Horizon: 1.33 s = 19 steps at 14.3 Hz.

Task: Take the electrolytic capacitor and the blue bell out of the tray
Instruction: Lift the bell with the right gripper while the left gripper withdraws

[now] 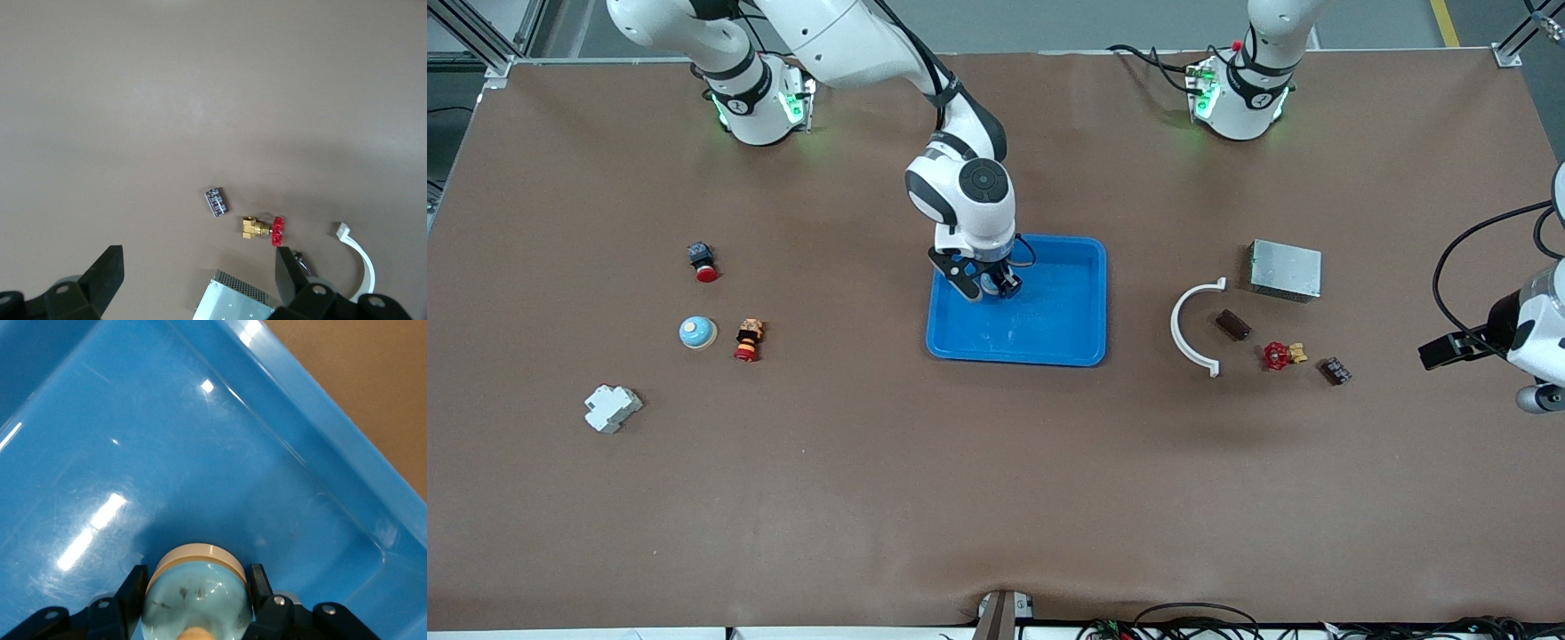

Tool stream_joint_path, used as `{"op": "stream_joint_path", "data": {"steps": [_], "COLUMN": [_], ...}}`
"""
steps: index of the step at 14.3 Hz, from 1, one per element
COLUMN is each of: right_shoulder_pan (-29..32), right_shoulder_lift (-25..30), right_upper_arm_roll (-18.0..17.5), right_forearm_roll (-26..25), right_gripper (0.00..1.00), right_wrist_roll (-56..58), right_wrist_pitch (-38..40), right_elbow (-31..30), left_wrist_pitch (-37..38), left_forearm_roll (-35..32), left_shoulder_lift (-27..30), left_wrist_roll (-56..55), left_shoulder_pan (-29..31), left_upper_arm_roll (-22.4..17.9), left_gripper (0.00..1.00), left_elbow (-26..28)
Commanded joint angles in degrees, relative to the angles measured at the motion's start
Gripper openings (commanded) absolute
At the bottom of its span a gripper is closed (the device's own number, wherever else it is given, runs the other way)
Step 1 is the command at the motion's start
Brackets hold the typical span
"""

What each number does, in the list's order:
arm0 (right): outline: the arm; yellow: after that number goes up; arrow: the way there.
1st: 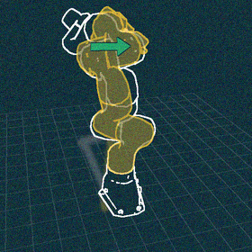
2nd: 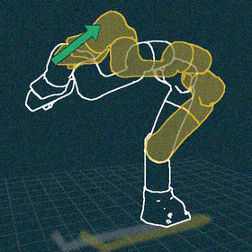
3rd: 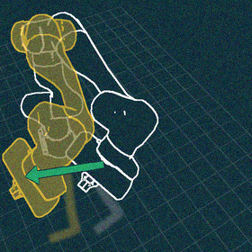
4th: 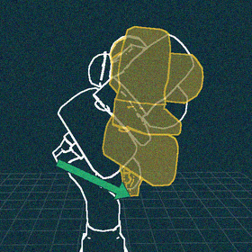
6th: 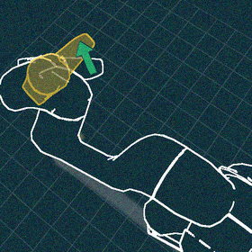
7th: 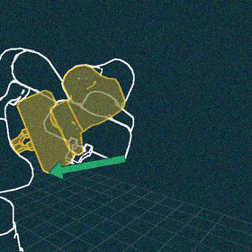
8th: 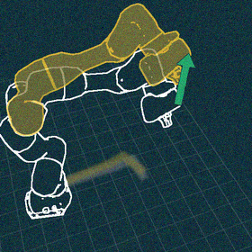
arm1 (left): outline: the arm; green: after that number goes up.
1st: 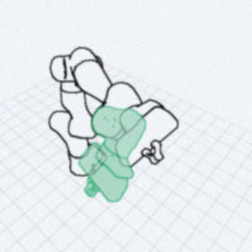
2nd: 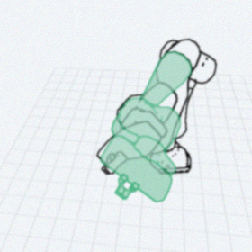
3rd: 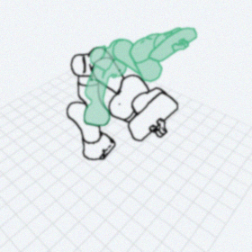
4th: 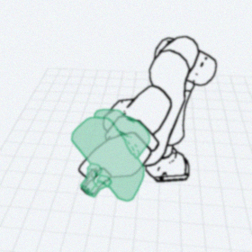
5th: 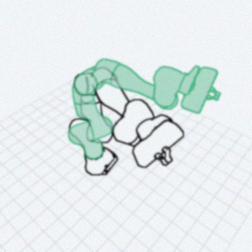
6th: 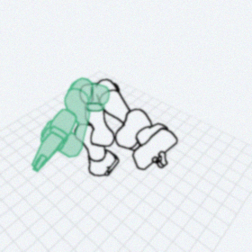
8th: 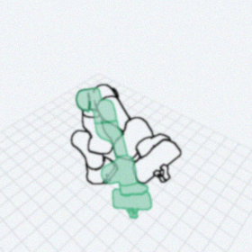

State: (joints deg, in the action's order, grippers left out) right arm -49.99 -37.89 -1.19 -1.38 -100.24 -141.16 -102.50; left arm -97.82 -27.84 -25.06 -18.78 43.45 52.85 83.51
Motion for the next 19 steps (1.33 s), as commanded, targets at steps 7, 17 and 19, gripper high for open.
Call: {"op": "stream_joint_path", "data": {"steps": [7, 17, 19], "right_shoulder_pan": [5.77, 30.01, 35.46], "right_shoulder_lift": [2.11, 4.93, 4.75], "right_upper_arm_roll": [0.49, 0.40, 0.14], "right_forearm_roll": [-0.21, -0.12, 0.06], "right_gripper": [0.00, 0.00, 0.00], "right_wrist_roll": [8.71, 52.21, 59.25], "right_wrist_pitch": [13.78, 17.58, 17.85], "right_elbow": [8.80, 8.37, 8.19], "left_wrist_pitch": [7.56, 8.17, 10.10], "left_forearm_roll": [0.94, 20.24, 22.65], "left_shoulder_lift": [0.54, 15.38, 17.75], "left_wrist_roll": [8.23, 9.38, 9.64], "left_shoulder_pan": [0.14, -28.63, -36.47], "left_upper_arm_roll": [3.83, -30.28, -39.54], "left_gripper": [1.00, 1.00, 1.00], "left_elbow": [-5.89, -5.20, -3.54]}}
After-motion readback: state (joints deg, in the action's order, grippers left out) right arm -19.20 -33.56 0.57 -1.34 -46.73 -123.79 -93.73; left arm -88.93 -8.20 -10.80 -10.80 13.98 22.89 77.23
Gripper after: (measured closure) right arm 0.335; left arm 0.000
